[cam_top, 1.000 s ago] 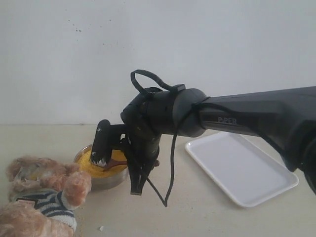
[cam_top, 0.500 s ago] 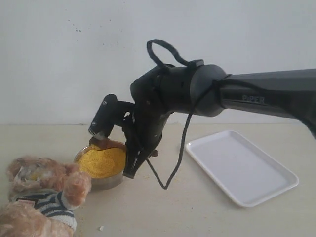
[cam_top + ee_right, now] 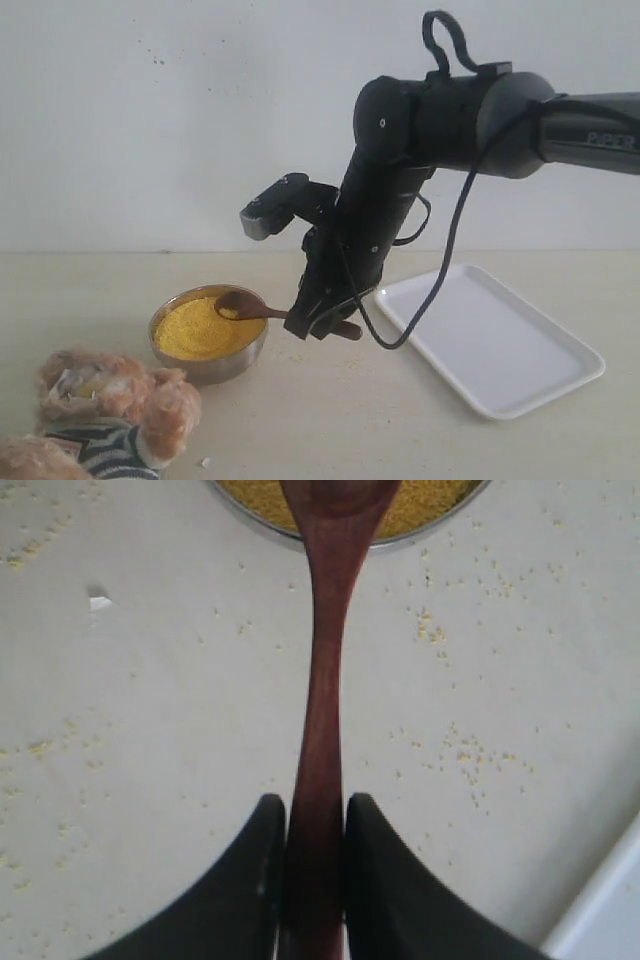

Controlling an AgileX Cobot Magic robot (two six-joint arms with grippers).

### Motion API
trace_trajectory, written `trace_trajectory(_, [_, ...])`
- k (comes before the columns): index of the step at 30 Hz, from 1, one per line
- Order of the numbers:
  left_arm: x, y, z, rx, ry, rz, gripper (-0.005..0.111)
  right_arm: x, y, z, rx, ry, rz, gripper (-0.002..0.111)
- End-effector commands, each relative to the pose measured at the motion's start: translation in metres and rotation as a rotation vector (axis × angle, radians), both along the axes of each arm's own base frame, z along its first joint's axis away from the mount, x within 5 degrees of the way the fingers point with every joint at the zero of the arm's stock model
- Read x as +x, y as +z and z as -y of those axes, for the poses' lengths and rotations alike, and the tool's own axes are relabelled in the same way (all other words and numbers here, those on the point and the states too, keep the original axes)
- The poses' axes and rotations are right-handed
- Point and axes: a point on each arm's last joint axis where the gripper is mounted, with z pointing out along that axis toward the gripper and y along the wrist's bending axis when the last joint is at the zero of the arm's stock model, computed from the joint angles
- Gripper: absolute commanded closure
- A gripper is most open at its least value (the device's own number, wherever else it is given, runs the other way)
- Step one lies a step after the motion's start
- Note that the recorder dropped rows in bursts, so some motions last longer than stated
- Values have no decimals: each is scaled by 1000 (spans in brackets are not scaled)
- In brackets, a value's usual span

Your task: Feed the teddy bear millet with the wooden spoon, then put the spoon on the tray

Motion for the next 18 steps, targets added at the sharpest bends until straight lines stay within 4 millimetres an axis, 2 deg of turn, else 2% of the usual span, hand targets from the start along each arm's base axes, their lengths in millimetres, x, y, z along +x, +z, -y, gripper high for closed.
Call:
trace_trajectory(1, [-6,2,4,-51,-46,-35,103,-11,27,5,40,12,-2,108])
trace_trajectory(7, [-5,3,4,-58,-41,-32,103,-30,48,0,64,54,-10,108])
trace_trajectory(14, [-5,4,5,-64,-42,-30,103,-64,48,-39,49,218,25,108])
trace_trajectory(18, [-5,4,5,-62,-43,-27,103,-79,49,-59,17,288,136,108])
